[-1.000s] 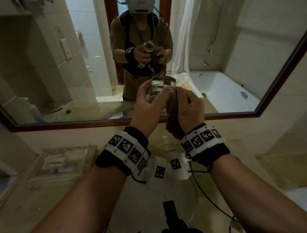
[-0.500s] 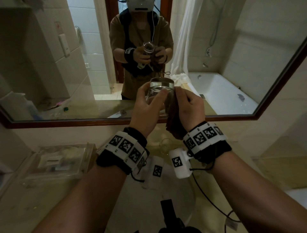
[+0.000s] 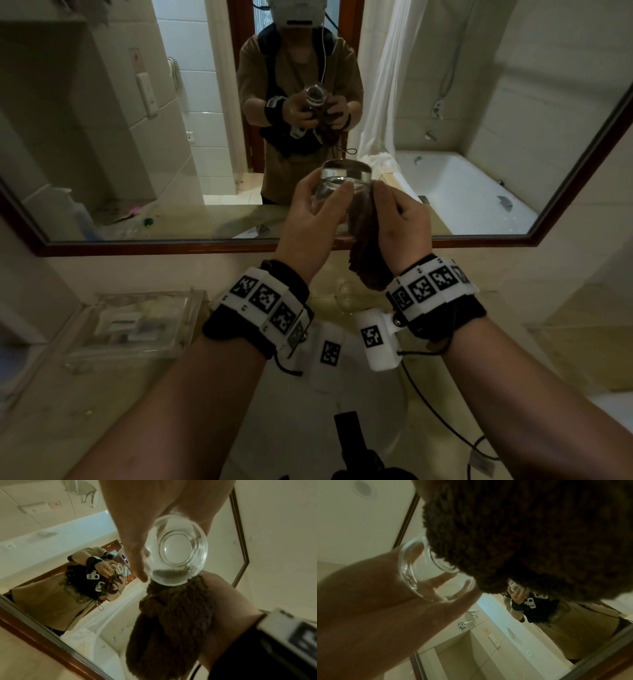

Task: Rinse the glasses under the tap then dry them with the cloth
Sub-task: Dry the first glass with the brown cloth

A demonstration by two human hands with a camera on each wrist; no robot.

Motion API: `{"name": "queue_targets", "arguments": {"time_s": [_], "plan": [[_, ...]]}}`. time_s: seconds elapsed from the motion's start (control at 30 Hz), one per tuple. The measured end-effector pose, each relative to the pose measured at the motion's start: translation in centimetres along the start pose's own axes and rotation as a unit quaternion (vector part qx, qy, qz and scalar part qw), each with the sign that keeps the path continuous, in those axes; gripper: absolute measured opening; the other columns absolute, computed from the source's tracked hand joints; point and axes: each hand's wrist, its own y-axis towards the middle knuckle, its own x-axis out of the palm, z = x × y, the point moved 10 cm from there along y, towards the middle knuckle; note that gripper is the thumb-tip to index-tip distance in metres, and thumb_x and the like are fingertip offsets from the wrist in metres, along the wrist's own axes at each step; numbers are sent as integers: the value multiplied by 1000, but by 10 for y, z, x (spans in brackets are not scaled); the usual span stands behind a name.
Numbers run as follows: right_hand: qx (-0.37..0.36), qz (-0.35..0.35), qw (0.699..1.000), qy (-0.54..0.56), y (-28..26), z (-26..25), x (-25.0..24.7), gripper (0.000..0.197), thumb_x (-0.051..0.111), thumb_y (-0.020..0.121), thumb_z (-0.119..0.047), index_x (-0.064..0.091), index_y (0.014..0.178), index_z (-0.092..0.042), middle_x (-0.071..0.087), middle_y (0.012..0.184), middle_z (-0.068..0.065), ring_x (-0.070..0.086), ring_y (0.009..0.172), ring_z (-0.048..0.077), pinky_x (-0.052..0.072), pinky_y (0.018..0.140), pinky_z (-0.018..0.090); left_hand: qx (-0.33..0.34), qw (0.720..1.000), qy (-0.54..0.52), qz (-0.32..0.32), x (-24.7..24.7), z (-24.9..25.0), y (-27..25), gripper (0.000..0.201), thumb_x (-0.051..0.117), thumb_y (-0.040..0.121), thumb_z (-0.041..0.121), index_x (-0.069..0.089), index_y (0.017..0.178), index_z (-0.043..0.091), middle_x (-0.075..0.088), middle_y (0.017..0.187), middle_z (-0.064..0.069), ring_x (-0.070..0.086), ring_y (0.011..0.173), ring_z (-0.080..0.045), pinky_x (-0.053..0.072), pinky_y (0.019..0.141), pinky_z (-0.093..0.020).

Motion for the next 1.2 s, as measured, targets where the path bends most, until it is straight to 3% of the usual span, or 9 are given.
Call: {"name": "queue_targets", "arguments": {"time_s": [0.1, 0.23, 0.37, 0.5, 0.67, 0.83, 0.93, 1.07, 1.2], "plan": [[11, 4, 1000, -18, -4, 9, 0, 30, 47, 98, -30, 71, 101, -12, 70, 90, 4, 64, 81, 12, 52, 72, 25, 14, 997, 68, -42, 6, 4, 1, 20, 54, 96, 36, 60, 114, 29, 67, 110, -3, 66, 101, -16, 56, 91, -38], [5, 7, 1000, -26, -10, 7, 1, 29, 48, 97, -31, 69, 107, -15, 69, 99, 4, 64, 93, 17, 53, 87, 39, 10, 995, 86, -58, 10, 0, -2, 30, 55, 97, 33, 53, 124, 22, 66, 110, 2, 66, 95, -6, 56, 80, -20], [-49, 13, 999, -9, -12, -14, -3, 27, 49, 98, -24, 68, 110, -11, 68, 104, 4, 62, 95, 10, 50, 85, 20, 1, 998, 69, -5, -1, -2, 0, 58, 69, 81, 42, 48, 132, 23, 66, 115, 3, 66, 102, -12, 56, 91, -40], [-97, 26, 995, -19, -13, -25, -5, 30, 47, 97, -23, 68, 111, -7, 65, 104, -1, 59, 90, -2, 46, 80, 8, -2, 999, 39, 7, -5, -2, 1, 49, 66, 89, 30, 46, 133, 22, 65, 112, 0, 67, 101, -17, 56, 89, -48], [-4, 5, 1000, 16, -7, 2, -3, 31, 46, 99, -24, 65, 75, -20, 61, 70, -2, 54, 62, 2, 42, 60, 18, 15, 1000, 17, -17, 6, -1, -5, 49, 61, 93, 18, 43, 139, 16, 64, 119, -5, 66, 105, -17, 58, 86, -35], [-96, 15, 995, -11, -10, -22, -6, 29, 47, 98, -23, 69, 107, -7, 68, 97, 5, 61, 86, 10, 48, 74, 13, 23, 999, 47, 6, -5, -2, 5, 53, 64, 92, 24, 41, 140, 17, 66, 114, 1, 67, 101, -11, 55, 93, -42], [-131, 21, 991, -31, -10, -31, -5, 30, 46, 97, -20, 67, 110, -4, 65, 102, 2, 60, 90, 7, 45, 79, 8, 24, 999, 34, 11, -5, -2, 5, 55, 62, 93, 24, 39, 142, 18, 65, 113, 3, 67, 100, -8, 55, 93, -42], [-61, 6, 998, 1, -2, -7, -6, 28, 45, 100, -20, 69, 104, -6, 67, 94, 6, 62, 83, 10, 49, 74, 22, -1, 1000, -15, -22, 6, -6, 2, 50, 60, 95, 21, 41, 141, 19, 64, 121, -7, 66, 107, -21, 56, 90, -47], [-119, 10, 993, -14, -7, -24, -6, 28, 46, 98, -19, 68, 108, -5, 65, 99, 1, 58, 84, -5, 44, 76, 6, 13, 1000, 1, 2, 0, -2, 6, 57, 63, 89, 29, 41, 140, 17, 66, 118, -4, 67, 105, -17, 54, 93, -49]]}}
